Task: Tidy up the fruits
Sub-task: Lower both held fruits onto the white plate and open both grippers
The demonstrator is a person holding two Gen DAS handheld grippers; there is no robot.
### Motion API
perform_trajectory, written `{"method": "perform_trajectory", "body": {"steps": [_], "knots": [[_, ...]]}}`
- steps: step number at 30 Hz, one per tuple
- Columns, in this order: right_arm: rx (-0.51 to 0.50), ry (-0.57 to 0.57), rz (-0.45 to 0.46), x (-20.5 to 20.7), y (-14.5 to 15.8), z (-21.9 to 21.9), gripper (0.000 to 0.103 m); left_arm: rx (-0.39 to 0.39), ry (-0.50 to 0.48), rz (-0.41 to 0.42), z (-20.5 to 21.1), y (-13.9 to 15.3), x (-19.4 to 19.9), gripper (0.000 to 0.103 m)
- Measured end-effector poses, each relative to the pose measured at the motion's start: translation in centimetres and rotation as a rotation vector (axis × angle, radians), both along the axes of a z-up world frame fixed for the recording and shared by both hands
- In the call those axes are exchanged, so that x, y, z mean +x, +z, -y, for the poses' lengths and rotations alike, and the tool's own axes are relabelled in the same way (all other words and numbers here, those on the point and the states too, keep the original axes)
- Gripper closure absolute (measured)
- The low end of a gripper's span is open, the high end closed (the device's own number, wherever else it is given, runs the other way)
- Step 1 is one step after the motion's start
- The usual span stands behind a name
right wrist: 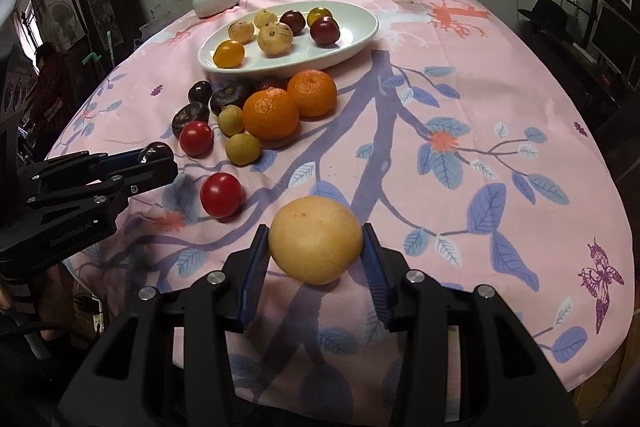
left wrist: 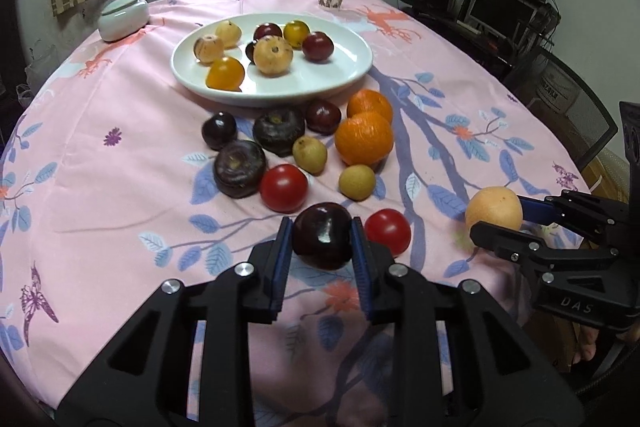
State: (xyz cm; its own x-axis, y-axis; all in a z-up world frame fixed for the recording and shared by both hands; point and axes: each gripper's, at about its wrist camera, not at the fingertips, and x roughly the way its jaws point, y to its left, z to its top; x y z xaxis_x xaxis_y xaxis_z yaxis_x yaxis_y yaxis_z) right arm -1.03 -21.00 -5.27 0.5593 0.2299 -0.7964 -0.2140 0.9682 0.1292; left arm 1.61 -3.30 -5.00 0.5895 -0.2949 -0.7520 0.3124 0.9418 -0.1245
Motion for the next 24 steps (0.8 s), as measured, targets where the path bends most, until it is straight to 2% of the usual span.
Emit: {"method": "perform_trajectory", "body": {"steps": [10,15,20,24], "knots": [[0.004,0.026,0.033,0.7,1.5,-1.3,0.057,-0.011,0.032,0.025,-1.9,1.5,0.0,0.074],[-0.008,0.063,0.043,2.1,2.2,-2.2,0.057,0.004,0.029,0.024,-2.5,2.4,1.6,0.074],[-0.008,0.098,0.068,5.1,3.7,-3.1,0.057,-0.009,0.03,-0.011,-3.8,3.9,6.1,0.074],[-0.01,0.141,0.104,9.1,6.0,-4.1,0.057,0.008,0.065,-0.017,-4.5,6.2,11.8,0.074]]}}
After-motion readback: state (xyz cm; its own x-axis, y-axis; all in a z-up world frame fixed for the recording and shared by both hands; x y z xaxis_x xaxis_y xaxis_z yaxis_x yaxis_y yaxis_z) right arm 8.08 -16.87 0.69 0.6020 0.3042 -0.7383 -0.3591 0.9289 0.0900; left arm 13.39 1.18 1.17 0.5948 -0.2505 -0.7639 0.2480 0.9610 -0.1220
